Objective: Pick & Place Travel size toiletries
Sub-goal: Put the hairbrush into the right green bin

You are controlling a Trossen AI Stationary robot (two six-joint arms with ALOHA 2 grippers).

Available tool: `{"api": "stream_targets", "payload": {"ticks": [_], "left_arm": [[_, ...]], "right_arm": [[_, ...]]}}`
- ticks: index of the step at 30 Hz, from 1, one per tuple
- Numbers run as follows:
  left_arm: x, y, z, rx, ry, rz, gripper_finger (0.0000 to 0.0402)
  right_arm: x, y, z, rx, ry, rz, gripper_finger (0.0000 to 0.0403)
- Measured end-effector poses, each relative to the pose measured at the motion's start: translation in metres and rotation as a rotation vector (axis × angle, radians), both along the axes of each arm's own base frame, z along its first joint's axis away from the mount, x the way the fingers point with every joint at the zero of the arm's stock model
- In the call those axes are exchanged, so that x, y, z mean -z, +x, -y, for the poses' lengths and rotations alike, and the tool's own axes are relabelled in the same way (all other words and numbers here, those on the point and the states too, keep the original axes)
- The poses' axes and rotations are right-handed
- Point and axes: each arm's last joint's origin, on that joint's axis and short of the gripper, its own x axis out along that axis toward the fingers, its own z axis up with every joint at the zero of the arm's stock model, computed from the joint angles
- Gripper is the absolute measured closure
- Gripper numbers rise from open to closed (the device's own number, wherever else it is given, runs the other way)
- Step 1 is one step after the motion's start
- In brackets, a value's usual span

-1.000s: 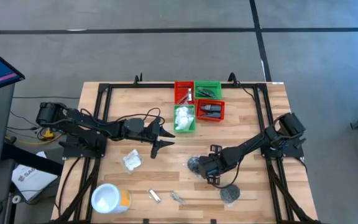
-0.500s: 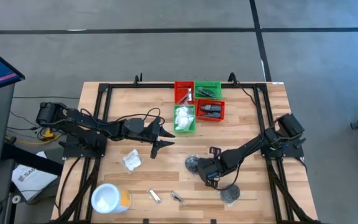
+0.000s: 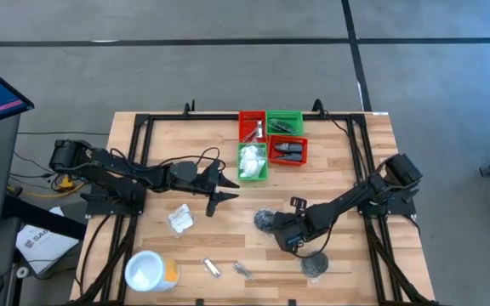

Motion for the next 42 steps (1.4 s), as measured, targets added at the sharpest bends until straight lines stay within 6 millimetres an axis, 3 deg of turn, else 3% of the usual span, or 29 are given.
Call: {"api": "stream_targets", "payload": {"ticks": [8, 17, 27, 34, 42], "left_arm": [[0.006, 0.002, 0.007, 0.014, -0.04, -0.03, 0.0264], [0.052, 0.013, 0.029, 0.08, -0.04, -0.184, 0.0264], [0.083, 0.034, 0.05, 0.125, -0.048, -0.213, 0.0264], [0.096, 0.054, 0.053, 0.091, -0.033, -0.232, 0.0264], [0.11, 0.059, 0.055, -0.002, 0.02, -0.264, 0.0264]], "right_arm": [[-0.01, -0.003, -0.009, -0.04, 0.014, 0.026, 0.0402], [-0.009, -0.002, -0.009, -0.042, 0.013, 0.025, 0.0384], [-0.009, -0.002, -0.004, -0.038, 0.002, 0.006, 0.0323], [-0.009, -0.003, -0.004, -0.037, -0.003, -0.003, 0.0275], [-0.008, -0.005, -0.003, -0.037, -0.012, -0.021, 0.0219]]}}
